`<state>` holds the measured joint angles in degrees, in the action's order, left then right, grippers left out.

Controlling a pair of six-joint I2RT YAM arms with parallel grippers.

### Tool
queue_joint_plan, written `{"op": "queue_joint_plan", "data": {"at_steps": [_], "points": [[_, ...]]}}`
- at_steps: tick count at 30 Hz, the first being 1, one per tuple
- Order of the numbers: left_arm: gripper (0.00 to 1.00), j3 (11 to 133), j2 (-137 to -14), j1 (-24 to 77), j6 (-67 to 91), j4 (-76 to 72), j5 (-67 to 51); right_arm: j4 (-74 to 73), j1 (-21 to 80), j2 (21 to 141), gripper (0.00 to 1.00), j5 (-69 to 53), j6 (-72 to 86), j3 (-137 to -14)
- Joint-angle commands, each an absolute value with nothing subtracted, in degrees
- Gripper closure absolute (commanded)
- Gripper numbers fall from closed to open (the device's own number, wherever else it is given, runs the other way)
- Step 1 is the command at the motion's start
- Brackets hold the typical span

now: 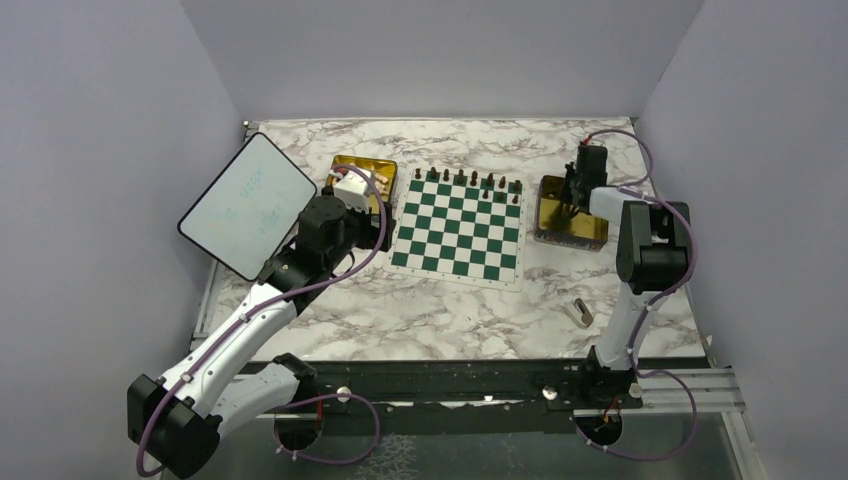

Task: Set up the chess pieces on the board
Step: Pick up the chess piece from the storage box, then place the chess piece on the chessboard.

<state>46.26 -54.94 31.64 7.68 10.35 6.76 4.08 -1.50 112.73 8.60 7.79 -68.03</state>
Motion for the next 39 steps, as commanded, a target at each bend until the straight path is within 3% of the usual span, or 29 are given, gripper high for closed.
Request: {"op": "queue_joint_plan", "data": {"at_steps": [1, 9, 15, 22, 30, 34, 39], "points": [[0.15, 46.71, -55.15, 31.9, 7.56, 8.85, 4.59, 0.23, -1.85, 110.19, 0.88, 7.49, 6.41, -69.46], [0.17, 44.65, -56.32, 32.24, 7.87, 5.1, 0.35, -7.56, -1.84, 104.89, 0.91, 2.87, 7.56, -71.02], [0.21, 42.58, -57.5, 33.17, 5.43, 1.71, 0.25, -9.23, -1.76, 99.83, 0.91, -7.71, 9.71, -69.9], [0.21, 38.67, -57.84, 35.15, -1.22, -4.4, -14.0, -7.83, -0.03, 92.14, 0.91, -23.72, 13.21, -66.34], [0.21, 37.38, -56.58, 38.26, -11.05, -5.45, -21.29, -9.47, 9.77, 87.48, 0.91, -37.24, 12.45, -64.01], [0.27, 36.6, -56.2, 39.03, -22.31, -5.98, -29.74, -7.97, 13.36, 87.54, 0.91, -44.66, 12.09, -62.58], [0.25, 38.06, -58.63, 39.44, -26.77, -6.2, -30.2, -7.46, 17.41, 87.95, 0.91, -54.3, 12.27, -61.54]]}}
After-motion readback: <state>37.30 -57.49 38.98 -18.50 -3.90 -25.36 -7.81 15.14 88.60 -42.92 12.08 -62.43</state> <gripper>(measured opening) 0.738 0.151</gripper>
